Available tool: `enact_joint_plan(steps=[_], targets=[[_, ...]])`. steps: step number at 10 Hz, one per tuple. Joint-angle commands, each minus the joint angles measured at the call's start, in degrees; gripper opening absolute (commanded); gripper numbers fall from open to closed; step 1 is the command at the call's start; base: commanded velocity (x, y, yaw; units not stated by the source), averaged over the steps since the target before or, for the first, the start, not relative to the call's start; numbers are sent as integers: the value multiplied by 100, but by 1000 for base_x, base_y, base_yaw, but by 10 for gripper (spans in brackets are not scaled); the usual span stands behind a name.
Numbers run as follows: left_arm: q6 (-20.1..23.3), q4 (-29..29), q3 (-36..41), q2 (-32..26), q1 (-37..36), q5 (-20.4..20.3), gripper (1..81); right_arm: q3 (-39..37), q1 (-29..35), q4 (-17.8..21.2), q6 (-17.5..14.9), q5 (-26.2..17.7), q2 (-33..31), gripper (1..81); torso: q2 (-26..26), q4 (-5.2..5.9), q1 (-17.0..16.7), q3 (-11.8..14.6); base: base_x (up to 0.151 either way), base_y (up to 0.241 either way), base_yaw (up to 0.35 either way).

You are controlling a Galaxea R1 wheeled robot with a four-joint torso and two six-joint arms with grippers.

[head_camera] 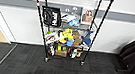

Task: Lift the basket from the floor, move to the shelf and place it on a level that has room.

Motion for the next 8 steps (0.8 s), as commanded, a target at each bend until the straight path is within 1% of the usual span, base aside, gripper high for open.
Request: enact_joint_plan(steps=[1, 3, 4, 5, 6, 7, 8], targets=[[66, -132, 193, -187, -510, 504, 10, 203, 490, 103, 68, -221, -193, 10, 557, 0, -358, -2, 0, 0, 0], [66, -123, 193, -196, -492, 504, 10, 194, 481, 103, 59, -221, -184, 10, 936, 0, -603, 46, 0, 0, 0], [66, -123, 193, -196, -483, 495, 10, 194, 464, 103, 68, -221, -184, 10, 577, 0, -376, 50, 0, 0, 0], [75, -132, 193, -204, -483, 504, 10, 203, 464, 103, 59, -221, -176, 10, 754, 0, -492, 50, 0, 0, 0], [83, -132, 193, -204, -466, 504, 10, 203, 464, 103, 59, -221, -176, 10, 813, 0, -531, 50, 0, 0, 0], [84, -132, 193, -213, -465, 504, 10, 220, 464, 94, 59, -221, -176, 10, 867, 0, -568, 563, 0, 0, 0], [84, -132, 193, -230, -457, 504, 10, 229, 455, 103, 59, -221, -175, 10, 870, 0, -573, 566, 0, 0, 0]])
